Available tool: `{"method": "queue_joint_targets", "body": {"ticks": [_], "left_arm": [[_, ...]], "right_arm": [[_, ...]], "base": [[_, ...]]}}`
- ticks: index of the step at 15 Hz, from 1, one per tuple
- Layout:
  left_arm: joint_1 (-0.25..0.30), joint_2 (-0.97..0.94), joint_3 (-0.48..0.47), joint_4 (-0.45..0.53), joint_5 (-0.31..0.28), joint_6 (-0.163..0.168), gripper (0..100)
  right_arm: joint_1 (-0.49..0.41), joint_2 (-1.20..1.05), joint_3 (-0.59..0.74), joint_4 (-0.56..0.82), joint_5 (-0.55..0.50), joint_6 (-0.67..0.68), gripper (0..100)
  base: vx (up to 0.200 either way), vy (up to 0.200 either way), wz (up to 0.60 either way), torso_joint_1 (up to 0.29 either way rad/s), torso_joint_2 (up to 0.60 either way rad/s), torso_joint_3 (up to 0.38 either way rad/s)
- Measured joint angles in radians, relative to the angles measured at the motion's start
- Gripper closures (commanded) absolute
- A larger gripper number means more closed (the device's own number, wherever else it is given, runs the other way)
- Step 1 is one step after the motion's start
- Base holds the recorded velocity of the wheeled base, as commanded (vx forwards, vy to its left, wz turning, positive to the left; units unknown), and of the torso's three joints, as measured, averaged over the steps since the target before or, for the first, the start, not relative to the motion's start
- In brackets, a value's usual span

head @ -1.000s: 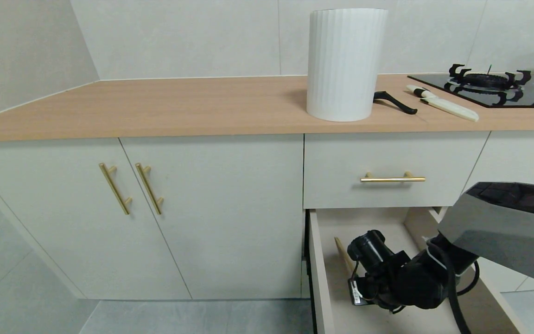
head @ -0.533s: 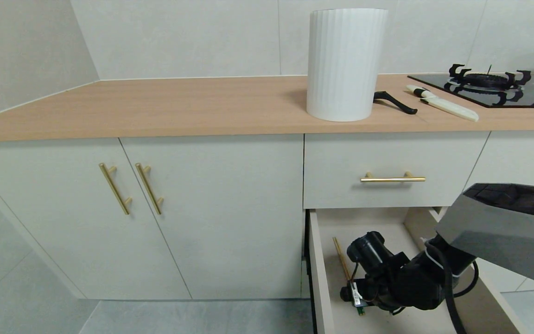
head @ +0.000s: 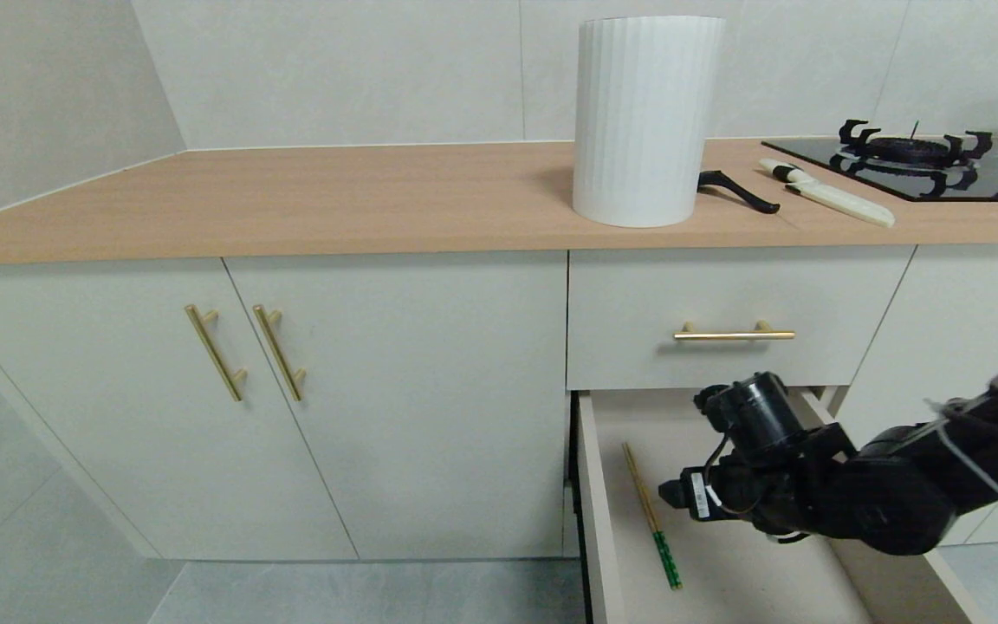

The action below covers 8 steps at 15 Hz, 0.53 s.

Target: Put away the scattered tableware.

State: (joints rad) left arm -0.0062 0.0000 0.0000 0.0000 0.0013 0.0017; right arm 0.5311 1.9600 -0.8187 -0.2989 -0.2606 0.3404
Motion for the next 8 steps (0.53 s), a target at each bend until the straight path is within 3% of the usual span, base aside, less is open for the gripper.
{"method": "queue_joint_targets", "body": {"ticks": [8], "left_arm": [[0.000,0.000,0.000,0.000,0.000,0.000,0]], "right_arm": [[-0.101,-0.304,0.036,-0.003,-0.002,-0.101,0]], "base": [[0.000,0.000,0.00,0.000,0.00,0.000]]}}
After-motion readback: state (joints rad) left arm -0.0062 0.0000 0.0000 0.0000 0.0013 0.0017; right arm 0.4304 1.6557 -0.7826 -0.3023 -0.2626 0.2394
